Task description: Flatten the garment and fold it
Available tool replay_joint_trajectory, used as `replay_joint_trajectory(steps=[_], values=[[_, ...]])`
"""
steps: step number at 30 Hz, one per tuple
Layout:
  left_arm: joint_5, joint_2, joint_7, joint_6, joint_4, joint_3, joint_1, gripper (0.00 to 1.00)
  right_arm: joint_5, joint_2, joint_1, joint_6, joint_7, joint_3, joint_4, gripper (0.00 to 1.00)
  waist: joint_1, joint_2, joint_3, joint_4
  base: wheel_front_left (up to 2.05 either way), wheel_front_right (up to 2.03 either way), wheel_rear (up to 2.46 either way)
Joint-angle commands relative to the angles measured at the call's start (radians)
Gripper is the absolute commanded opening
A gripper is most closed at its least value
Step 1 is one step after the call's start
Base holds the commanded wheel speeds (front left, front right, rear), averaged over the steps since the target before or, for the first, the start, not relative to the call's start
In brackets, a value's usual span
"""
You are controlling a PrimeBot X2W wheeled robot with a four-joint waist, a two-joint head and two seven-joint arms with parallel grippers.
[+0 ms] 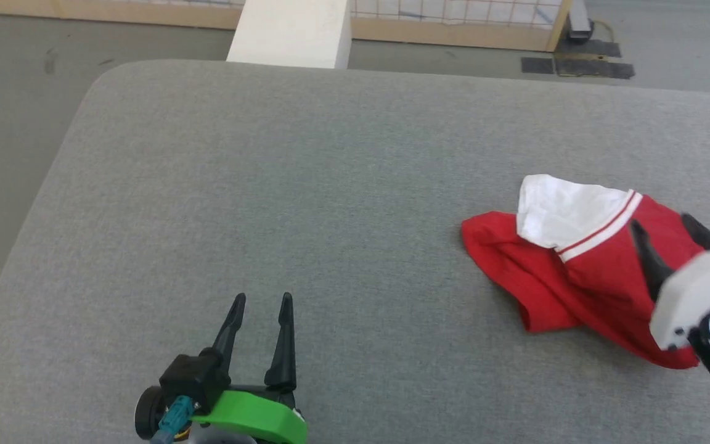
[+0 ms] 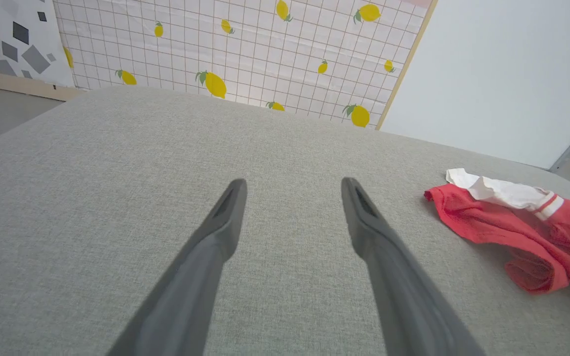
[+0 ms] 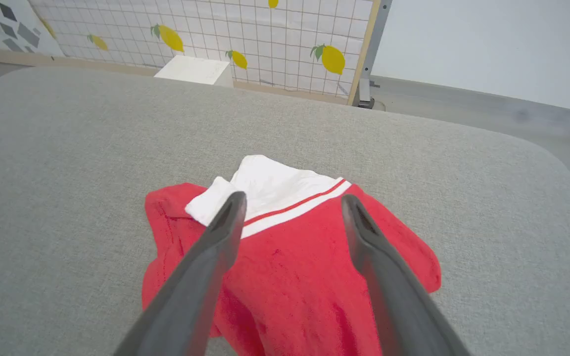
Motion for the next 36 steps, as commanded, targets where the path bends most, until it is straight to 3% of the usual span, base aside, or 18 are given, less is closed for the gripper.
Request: replay_joint_trajectory(steps=[1,5,9,19,28,29,30,32,34,36], values=[[0.005,-0.002,-0.005,0.001,-0.001,-0.002,-0.012,1.00,0.012,-0.015,-0.034,-0.001,0.042,0.024,0.011,1.00,0.0000,0.0000,0.018,0.020,0.00,0.00,0.00],[0.002,-0.002,-0.005,0.003,-0.002,-0.017,-0.029,1.00,0.031,-0.066,-0.137,-0.001,0.180,0.101,0.093,1.00,0.0000,0.0000,0.049,0.054,0.00,0.00,0.00],[-0.007,-0.002,-0.005,0.011,-0.003,-0.038,-0.049,1.00,0.038,-0.094,-0.227,-0.001,0.240,0.142,0.189,1.00,0.0000,0.0000,0.080,0.090,0.00,0.00,0.00],[-0.018,-0.002,-0.005,0.019,-0.001,-0.076,-0.090,1.00,-0.062,-0.112,-0.402,-0.001,0.214,0.099,0.444,1.00,0.0000,0.0000,0.147,0.167,0.00,0.00,0.00],[-0.038,-0.002,-0.005,0.029,-0.001,-0.110,-0.126,1.00,-0.165,-0.119,-0.471,-0.001,0.246,0.043,0.596,1.00,0.0000,0.0000,0.200,0.220,0.00,0.00,0.00],[-0.040,-0.002,-0.005,0.030,0.000,-0.113,-0.128,1.00,-0.171,-0.118,-0.472,-0.001,0.256,0.040,0.607,0.79,0.0000,0.0000,0.202,0.223,0.00,0.00,0.00],[-0.041,-0.002,-0.005,0.031,0.000,-0.114,-0.129,1.00,-0.177,-0.117,-0.472,-0.001,0.261,0.036,0.613,0.47,0.0000,0.0000,0.203,0.224,0.00,0.00,0.00],[-0.042,-0.002,-0.005,0.033,0.001,-0.117,-0.130,1.00,-0.192,-0.121,-0.471,-0.001,0.269,0.033,0.623,0.22,0.0000,0.0000,0.204,0.226,0.00,0.00,0.00],[-0.043,-0.002,-0.005,0.034,0.005,-0.116,-0.132,1.00,-0.202,-0.123,-0.470,-0.001,0.269,0.026,0.628,0.01,0.0000,0.0000,0.203,0.226,0.00,0.00,0.00],[-0.045,-0.002,-0.005,0.035,0.009,-0.117,-0.135,1.00,-0.216,-0.128,-0.465,-0.001,0.262,0.023,0.632,0.00,0.0000,0.0000,0.198,0.225,0.00,0.00,0.00]])
